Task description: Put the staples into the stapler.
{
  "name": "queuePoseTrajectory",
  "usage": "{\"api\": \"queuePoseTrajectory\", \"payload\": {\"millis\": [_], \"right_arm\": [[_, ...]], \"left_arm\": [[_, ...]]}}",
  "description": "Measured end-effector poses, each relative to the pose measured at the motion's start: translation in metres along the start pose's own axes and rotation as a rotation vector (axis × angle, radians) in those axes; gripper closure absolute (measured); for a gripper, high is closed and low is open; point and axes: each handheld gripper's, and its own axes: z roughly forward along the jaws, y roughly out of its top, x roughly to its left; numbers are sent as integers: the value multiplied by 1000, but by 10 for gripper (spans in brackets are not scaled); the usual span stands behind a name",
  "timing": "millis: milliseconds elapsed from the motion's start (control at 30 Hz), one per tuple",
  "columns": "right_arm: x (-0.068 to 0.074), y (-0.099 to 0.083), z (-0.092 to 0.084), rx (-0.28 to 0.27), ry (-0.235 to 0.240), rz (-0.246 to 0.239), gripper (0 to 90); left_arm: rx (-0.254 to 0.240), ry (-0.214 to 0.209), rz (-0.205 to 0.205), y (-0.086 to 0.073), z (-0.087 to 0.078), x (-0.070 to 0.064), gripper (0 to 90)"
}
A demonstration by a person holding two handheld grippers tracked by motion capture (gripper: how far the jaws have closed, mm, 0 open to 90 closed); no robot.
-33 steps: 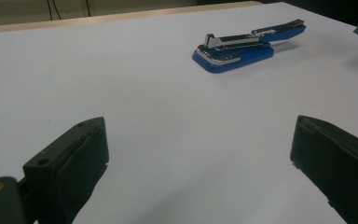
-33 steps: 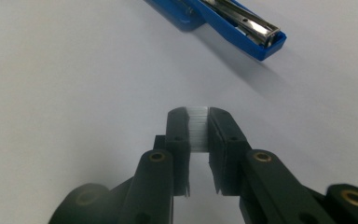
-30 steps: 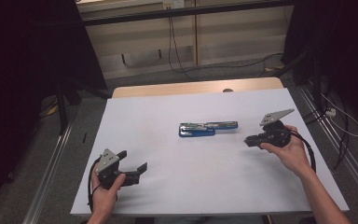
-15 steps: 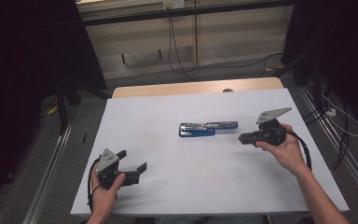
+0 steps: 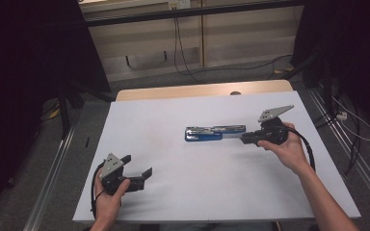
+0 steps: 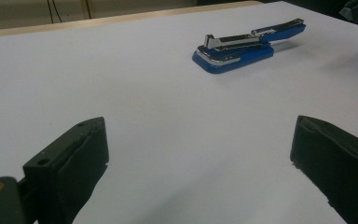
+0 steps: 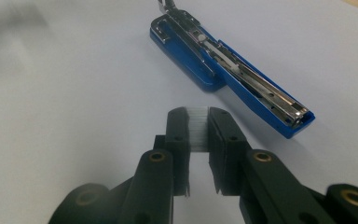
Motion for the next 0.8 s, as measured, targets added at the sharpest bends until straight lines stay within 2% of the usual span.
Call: {"api": "queuePoseTrajectory", "payload": {"millis": [600,800], "right_arm": [[-1,26,20,-18,23,-10,790],[0,34,27,-24,16,-21,790]], "left_arm": [[1,-1,-1,0,0,1,44],[2,-3,-1,0,0,1,44]]}}
